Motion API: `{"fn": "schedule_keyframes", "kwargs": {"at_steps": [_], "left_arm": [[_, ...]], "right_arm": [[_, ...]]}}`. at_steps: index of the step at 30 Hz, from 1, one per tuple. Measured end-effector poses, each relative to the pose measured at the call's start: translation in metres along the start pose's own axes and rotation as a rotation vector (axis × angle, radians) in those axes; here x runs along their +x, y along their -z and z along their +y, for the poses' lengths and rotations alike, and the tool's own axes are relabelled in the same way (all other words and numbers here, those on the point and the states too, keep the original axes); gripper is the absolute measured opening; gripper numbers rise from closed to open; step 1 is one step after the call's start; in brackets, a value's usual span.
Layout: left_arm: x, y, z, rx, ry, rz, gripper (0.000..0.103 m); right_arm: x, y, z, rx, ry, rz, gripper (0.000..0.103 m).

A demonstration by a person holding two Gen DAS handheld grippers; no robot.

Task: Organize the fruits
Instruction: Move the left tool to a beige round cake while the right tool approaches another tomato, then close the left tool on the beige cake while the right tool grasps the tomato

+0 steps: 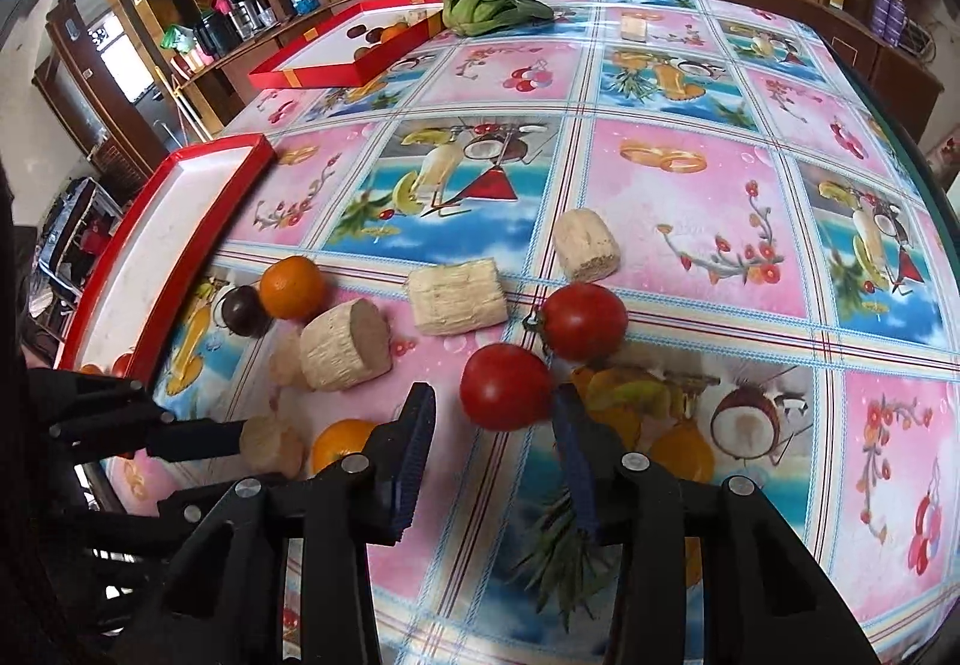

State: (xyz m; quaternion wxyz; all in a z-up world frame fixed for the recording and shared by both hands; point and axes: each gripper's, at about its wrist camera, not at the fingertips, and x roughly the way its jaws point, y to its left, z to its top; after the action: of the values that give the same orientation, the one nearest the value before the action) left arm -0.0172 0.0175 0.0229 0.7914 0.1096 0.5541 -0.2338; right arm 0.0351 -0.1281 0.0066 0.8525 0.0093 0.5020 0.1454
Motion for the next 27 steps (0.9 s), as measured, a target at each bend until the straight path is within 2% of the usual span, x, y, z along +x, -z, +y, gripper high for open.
{"fn": "schedule_keyframes", "kwargs": {"at_steps": [4, 6, 17, 27], "left_arm": [[0.004, -0.005, -0.002, -0.010, 0.006, 0.011, 0.026], [0.005, -0.006, -0.004, -0.007, 0.004, 0.011, 0.027], [-0.005, 0.000, 0.002, -0.033, 0.026, -0.024, 0.024], [-0.035, 0.012, 0.022, -0.027, 0.021, -0.034, 0.024]], "right_arm": [[0.006, -0.002, -0.004, 0.010, 0.010, 0.012, 0.040], [0.007, -0.001, -0.005, 0.011, 0.020, 0.014, 0.034], [-0.006, 0.007, -0.007, 0.027, -0.018, -0.004, 0.034], [-0.028, 0.009, 0.018, -0.029, -0.056, -0.020, 0.034]]}}
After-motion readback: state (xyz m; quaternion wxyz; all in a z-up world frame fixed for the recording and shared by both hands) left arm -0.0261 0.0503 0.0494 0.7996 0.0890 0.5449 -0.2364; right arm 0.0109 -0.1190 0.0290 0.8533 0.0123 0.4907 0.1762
